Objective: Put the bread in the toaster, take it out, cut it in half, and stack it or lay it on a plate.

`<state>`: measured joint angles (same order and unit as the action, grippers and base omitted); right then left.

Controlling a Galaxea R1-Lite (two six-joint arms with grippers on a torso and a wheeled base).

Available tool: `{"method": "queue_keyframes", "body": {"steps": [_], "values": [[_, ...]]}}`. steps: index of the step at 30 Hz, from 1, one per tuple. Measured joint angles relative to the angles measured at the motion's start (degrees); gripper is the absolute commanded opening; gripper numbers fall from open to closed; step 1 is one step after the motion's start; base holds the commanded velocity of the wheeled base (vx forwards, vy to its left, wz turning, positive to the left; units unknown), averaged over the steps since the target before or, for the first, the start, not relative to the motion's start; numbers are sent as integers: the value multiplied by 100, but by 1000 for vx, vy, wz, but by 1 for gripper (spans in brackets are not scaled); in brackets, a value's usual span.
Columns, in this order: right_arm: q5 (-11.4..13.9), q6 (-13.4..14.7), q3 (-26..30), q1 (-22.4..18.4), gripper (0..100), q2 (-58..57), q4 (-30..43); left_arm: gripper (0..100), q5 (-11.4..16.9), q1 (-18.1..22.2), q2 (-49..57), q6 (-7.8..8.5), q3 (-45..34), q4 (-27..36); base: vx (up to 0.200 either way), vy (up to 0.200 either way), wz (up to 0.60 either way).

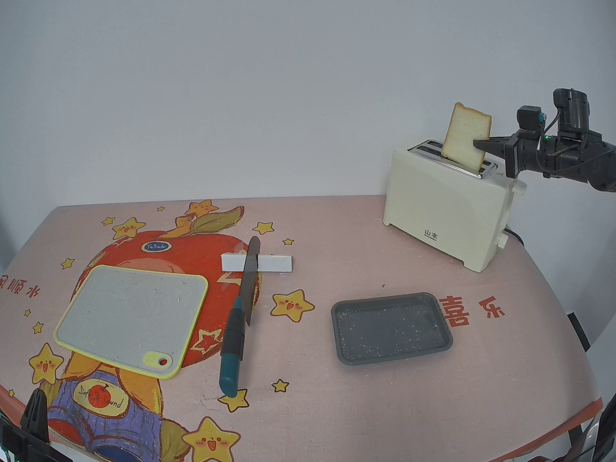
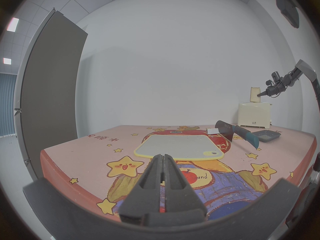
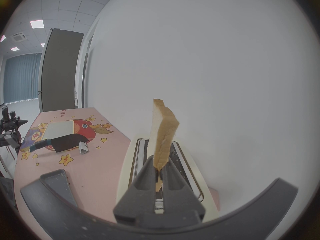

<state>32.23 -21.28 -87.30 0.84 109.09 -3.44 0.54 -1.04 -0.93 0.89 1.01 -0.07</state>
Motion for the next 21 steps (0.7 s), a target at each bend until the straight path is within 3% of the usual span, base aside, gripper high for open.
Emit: {"method": "queue_keyframes", "body": {"steps": [21], "values": [[-18,-37,72,59,0,80,-9,0,0,0,0,0,0,0,0,0,0]]}}
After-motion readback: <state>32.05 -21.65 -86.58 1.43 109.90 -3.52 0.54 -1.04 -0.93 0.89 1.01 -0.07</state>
